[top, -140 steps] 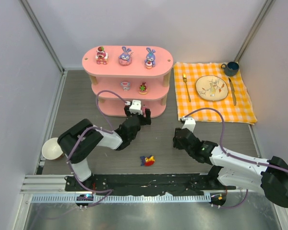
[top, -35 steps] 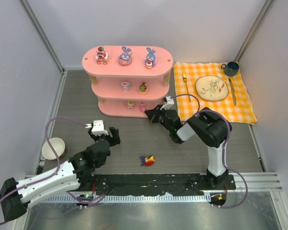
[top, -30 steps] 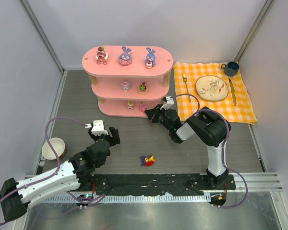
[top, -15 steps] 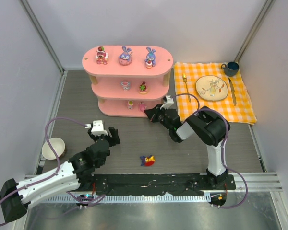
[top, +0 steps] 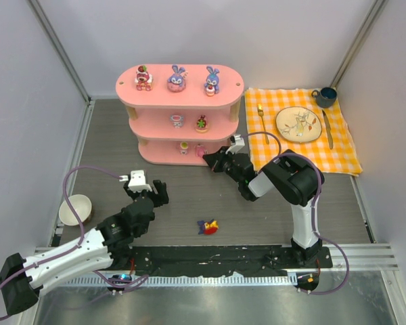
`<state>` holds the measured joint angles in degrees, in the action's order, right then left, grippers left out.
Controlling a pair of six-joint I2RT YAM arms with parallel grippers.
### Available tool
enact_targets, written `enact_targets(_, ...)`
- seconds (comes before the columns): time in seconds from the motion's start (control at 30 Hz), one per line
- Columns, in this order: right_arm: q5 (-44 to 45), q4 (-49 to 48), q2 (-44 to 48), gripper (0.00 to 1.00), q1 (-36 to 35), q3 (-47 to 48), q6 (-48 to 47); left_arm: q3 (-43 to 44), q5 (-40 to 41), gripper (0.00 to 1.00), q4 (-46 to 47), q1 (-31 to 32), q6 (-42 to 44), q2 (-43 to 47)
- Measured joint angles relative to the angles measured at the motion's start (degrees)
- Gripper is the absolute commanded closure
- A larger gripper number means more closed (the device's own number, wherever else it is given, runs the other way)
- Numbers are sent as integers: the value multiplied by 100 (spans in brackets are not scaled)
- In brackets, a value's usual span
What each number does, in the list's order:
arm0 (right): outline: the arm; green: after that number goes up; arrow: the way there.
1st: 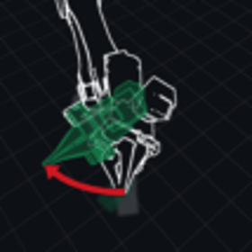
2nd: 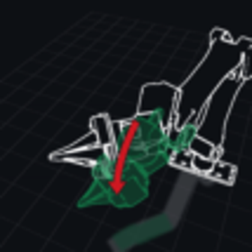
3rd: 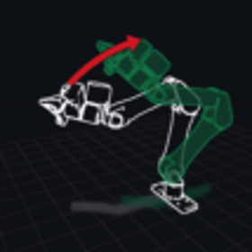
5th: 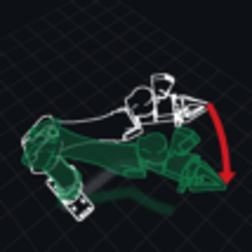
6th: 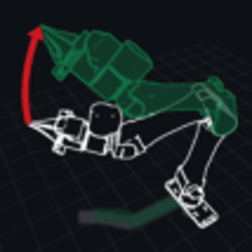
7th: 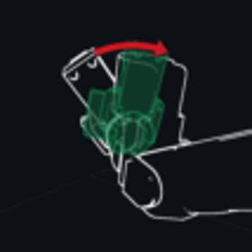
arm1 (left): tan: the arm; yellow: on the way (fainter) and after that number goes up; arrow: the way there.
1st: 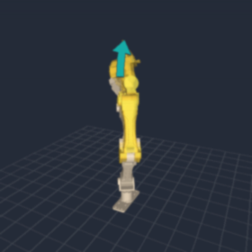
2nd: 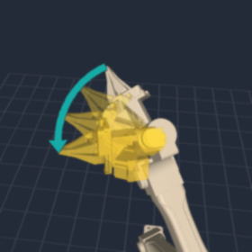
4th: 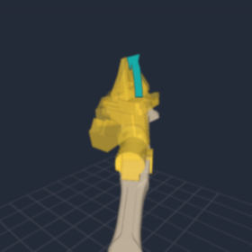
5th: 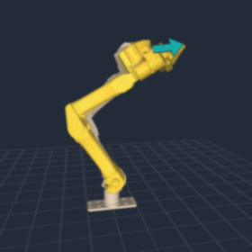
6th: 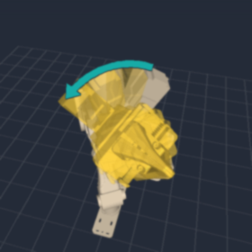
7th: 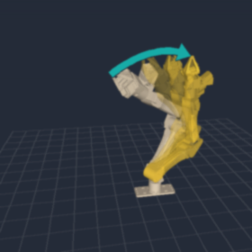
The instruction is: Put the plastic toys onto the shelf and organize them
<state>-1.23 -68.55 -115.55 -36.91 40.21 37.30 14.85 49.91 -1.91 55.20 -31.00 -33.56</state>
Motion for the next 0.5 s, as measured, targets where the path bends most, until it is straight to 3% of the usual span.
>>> enact_targets(0.5, -190, 4, -74, 99, 42, 107, 35, -17, -4, 29, 0, -24, 0, 9)
